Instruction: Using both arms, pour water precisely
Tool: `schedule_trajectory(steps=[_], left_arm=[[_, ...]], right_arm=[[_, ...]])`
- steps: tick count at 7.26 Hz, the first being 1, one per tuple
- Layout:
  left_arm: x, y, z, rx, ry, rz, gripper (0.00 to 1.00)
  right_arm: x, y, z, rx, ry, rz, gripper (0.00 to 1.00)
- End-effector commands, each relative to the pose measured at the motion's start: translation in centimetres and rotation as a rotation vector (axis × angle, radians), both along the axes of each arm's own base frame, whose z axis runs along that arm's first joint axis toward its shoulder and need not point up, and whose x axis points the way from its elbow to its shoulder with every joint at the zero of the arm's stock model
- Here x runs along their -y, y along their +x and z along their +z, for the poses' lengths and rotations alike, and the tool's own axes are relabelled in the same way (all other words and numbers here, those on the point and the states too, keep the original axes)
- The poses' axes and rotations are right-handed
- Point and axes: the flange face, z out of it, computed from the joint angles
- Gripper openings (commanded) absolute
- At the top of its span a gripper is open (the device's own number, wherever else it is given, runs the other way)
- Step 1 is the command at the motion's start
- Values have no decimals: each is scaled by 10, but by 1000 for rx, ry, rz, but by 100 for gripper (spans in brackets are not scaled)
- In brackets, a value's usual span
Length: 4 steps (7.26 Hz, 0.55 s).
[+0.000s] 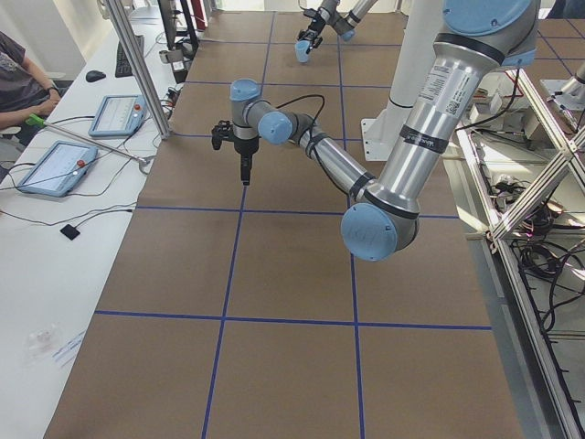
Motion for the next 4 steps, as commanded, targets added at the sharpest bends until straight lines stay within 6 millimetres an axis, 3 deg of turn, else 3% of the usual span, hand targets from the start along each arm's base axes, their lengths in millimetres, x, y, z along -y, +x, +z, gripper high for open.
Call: schedule_trajectory(steps=[1,4], left_arm=[[0,0,-1,-1,1,0,100],[0,0,0,0,0,0,100]], right_arm=[[-1,0,2,-2,-5,-2,65],[-2,1,5,-7,-10,-2,78]])
